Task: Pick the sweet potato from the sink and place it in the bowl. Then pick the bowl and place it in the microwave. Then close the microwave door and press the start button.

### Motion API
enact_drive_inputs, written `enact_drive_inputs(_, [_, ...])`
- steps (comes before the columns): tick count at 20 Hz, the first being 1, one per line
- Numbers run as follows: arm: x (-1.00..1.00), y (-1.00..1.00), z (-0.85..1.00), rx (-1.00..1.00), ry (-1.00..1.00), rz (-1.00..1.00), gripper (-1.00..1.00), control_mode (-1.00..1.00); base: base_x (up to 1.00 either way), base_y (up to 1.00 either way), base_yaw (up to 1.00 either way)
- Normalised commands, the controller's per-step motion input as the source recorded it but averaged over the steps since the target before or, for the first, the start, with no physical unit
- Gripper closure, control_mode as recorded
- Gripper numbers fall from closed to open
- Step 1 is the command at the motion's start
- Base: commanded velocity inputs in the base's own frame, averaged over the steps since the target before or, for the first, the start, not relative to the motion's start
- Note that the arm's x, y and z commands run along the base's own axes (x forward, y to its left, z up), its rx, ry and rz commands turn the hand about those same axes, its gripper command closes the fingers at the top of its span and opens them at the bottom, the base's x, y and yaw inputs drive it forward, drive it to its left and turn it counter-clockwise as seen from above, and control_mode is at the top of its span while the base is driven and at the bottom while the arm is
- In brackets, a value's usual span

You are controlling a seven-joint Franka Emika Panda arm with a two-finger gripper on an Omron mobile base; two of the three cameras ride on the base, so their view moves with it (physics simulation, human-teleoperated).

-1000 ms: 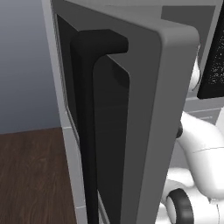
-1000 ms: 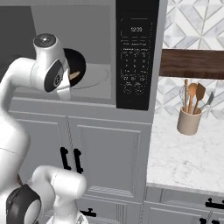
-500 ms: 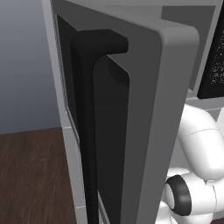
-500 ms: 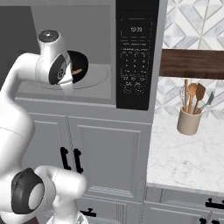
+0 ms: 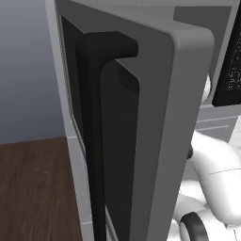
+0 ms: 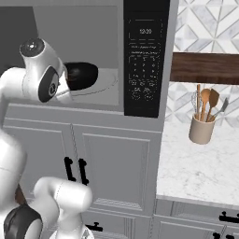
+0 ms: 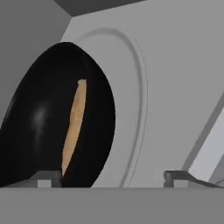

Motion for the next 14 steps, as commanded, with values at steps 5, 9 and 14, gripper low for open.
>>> enact_drive_inputs(5, [-1.00,-0.19,0.00,0.00,-0.12,0.00,-1.00,-1.00,0.00,0.00,0.00])
enact_drive_inputs(9, [-0.49,-0.09,-0.09,-0.13,-0.03,0.00,-1.00,-1.00,0.00,0.00,0.00])
enact_drive_inputs(14, [-0.44,-0.10,-0.13,-0.26,-0.03,-0.11,-1.00,-1.00,0.00,0.00,0.00])
